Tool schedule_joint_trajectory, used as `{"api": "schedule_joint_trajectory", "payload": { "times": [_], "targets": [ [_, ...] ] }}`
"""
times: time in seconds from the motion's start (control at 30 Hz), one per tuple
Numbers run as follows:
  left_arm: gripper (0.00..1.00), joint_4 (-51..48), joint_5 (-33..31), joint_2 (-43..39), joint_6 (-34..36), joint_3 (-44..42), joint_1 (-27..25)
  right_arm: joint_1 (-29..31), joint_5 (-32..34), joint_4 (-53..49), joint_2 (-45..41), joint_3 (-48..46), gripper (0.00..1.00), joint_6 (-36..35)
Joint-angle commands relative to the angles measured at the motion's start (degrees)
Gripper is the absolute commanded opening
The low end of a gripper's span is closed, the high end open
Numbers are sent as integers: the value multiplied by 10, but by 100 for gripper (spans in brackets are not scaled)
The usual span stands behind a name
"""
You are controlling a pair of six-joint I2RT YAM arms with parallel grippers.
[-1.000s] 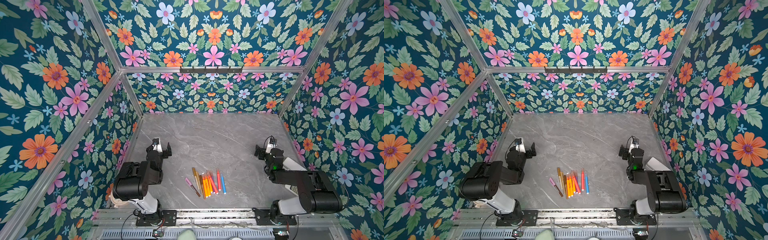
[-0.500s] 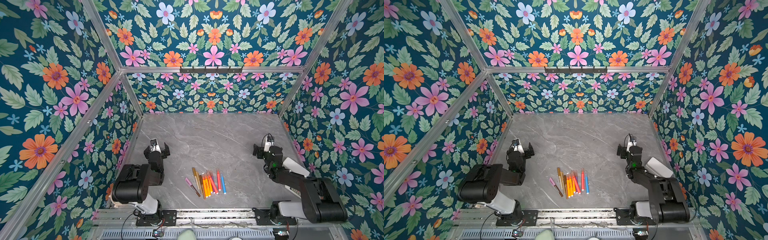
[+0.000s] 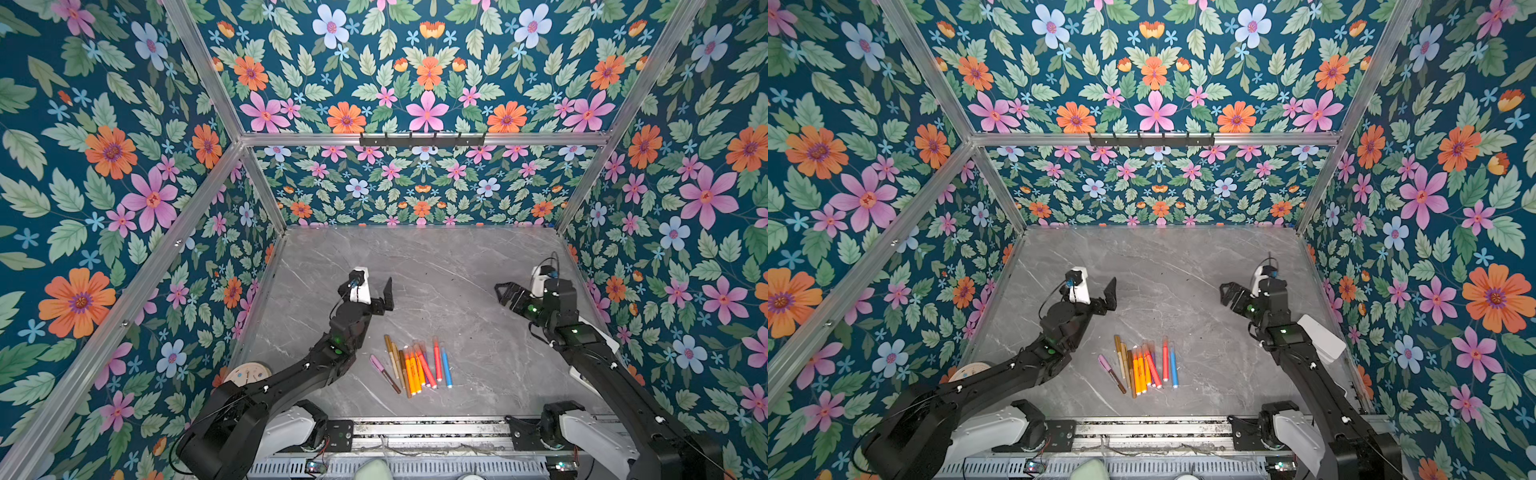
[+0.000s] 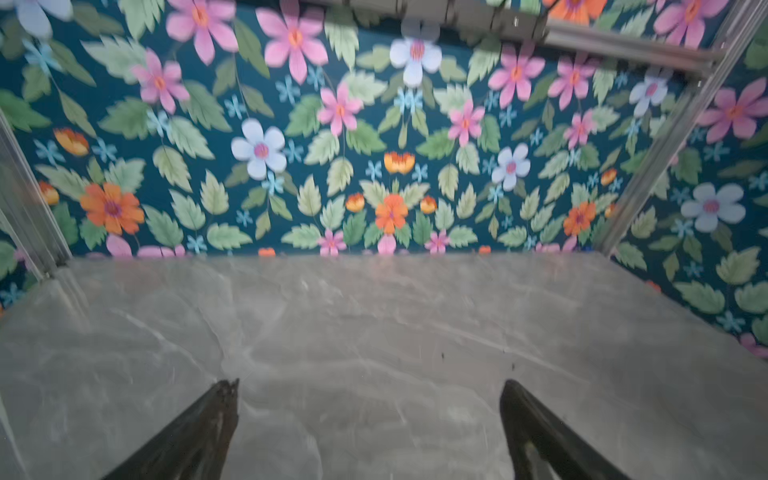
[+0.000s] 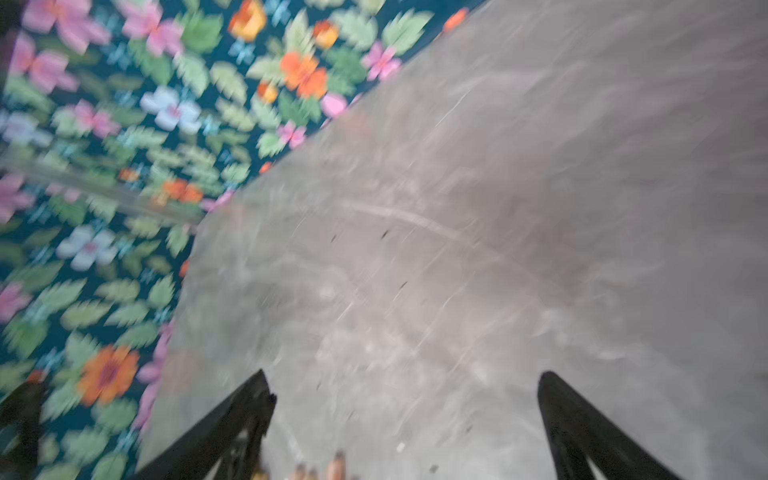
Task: Open the pen caps
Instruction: 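Reach the right gripper down to the pink marker while the left arm rises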
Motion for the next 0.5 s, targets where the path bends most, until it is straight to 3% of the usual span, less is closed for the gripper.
{"api": "schedule_joint_trajectory", "payload": {
  "times": [0.0, 0.07, 0.27, 0.4, 0.47],
  "targets": [
    [100, 5, -5, -27, -47, -49, -8, 130, 39, -85, 1, 16, 99, -35],
    [100, -11, -25, -50, -61, -68, -8, 219, 82, -102, 20, 26, 99, -40],
    [100, -50, -106, -69, -73, -79, -8, 393, 164, -166, 125, 96, 93, -25],
    [100, -45, -118, -82, -115, -92, -6, 484, 171, -201, 223, 155, 80, -5],
    [100, -45, -84, -96, -116, -92, -6, 519, 174, -215, 269, 182, 72, 0]
  ]
}}
